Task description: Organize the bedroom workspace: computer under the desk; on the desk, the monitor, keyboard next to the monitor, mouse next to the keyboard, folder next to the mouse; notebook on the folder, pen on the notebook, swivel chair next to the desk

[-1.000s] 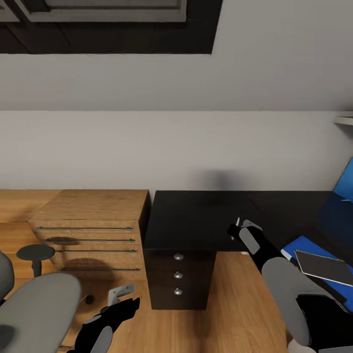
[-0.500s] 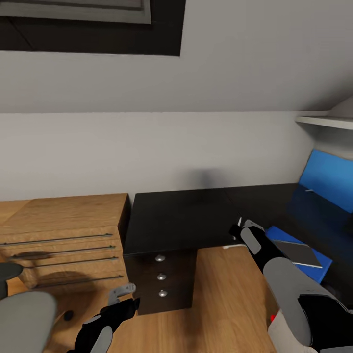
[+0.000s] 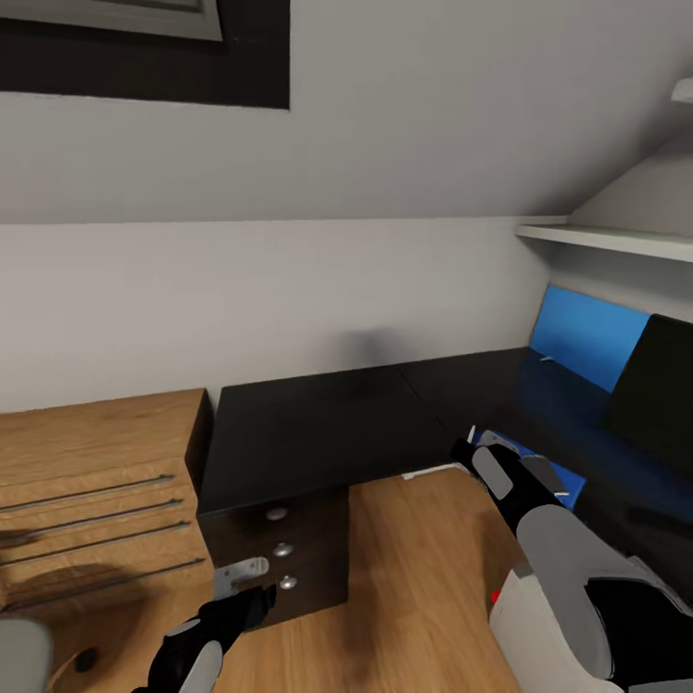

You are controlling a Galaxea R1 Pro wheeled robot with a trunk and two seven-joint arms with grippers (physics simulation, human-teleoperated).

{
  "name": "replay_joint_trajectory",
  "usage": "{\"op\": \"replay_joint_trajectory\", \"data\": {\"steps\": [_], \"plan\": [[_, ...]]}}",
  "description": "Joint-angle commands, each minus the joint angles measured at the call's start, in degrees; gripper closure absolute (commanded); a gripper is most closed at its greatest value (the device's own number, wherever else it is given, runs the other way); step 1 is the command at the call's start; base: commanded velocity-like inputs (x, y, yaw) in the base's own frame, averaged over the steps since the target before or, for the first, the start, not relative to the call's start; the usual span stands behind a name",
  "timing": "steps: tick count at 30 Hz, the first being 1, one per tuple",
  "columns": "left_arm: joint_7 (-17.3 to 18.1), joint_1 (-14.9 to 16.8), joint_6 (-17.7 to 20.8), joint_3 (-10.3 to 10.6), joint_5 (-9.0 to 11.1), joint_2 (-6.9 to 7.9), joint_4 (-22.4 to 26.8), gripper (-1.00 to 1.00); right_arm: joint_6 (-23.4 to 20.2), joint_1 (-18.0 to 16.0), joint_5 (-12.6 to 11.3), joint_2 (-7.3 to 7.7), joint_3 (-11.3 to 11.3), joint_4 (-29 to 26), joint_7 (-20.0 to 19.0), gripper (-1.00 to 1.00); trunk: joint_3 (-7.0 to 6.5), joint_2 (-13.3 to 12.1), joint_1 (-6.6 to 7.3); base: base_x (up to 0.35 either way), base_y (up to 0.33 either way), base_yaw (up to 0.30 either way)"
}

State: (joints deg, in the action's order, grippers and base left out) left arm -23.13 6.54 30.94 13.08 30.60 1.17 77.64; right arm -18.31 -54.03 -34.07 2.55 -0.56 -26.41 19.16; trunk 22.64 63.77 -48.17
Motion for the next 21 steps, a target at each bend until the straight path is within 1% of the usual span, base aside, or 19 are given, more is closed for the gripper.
{"op": "replay_joint_trajectory", "data": {"steps": [1,8,9,10,11,13,15,16,19,20,21], "plan": [[-0.58,0.05,0.06,0.15,0.6,0.06,0.09,-1.0,-0.26,-0.02,-0.32,0.0,-0.06,-0.13,0.27,1.0,0.07,0.05,-0.01,0.0,0.0,-0.288],[-0.5,0.05,-0.05,0.26,0.6,0.06,0.38,-1.0,-0.1,-0.02,-0.14,-0.01,-0.05,-0.13,0.27,1.0,0.07,0.05,-0.01,0.0,0.0,-0.288],[-0.27,0.05,-1.68,1.94,0.6,0.25,2.24,-1.0,-0.07,-0.02,-0.12,0.0,-0.05,-0.13,0.27,1.0,0.07,0.05,-0.01,0.0,0.0,-0.287],[-0.26,0.05,-2.26,2.37,0.6,0.31,3.43,-1.0,-0.03,-0.02,-0.12,0.0,-0.05,-0.13,0.27,1.0,0.07,0.05,-0.01,0.0,0.0,-0.287],[-0.26,0.05,-2.41,2.53,0.61,0.35,4.14,-1.0,0.0,-0.02,-0.12,0.0,-0.05,-0.13,0.27,1.0,0.07,0.05,-0.01,0.0,0.0,-0.287],[-0.21,0.0,-2.64,2.88,0.66,0.55,7.56,-1.0,0.12,-0.02,-0.08,0.0,0.0,-0.13,0.25,1.0,0.07,0.05,-0.01,0.0,0.0,-0.287],[-0.19,-0.12,-2.66,3.02,0.67,0.97,10.07,-1.0,0.16,-0.02,-0.06,0.01,0.02,-0.13,0.24,1.0,0.07,0.05,-0.01,0.0,0.0,-0.287],[-0.18,-0.4,-2.67,3.08,0.68,1.43,11.32,-1.0,0.2,-0.02,-0.05,0.06,0.02,-0.13,0.23,1.0,0.07,0.05,-0.01,0.0,0.0,-0.278],[-0.15,-0.91,-2.65,3.38,0.75,2.24,13.06,-1.0,0.55,-0.02,0.23,0.19,0.24,-0.16,0.16,1.0,0.07,0.05,-0.01,0.0,0.0,-0.165],[-0.12,-0.98,-2.65,3.45,0.76,2.34,13.3,-1.0,0.62,-0.02,0.62,0.17,0.41,-0.18,0.17,1.0,0.07,0.05,-0.01,0.0,0.0,-0.065],[-0.1,-1.02,-2.64,3.51,0.76,2.41,13.46,-1.0,0.68,-0.02,1.6,0.1,0.96,-0.2,0.22,1.0,0.07,0.05,-0.01,0.0,0.0,-0.042]]}}
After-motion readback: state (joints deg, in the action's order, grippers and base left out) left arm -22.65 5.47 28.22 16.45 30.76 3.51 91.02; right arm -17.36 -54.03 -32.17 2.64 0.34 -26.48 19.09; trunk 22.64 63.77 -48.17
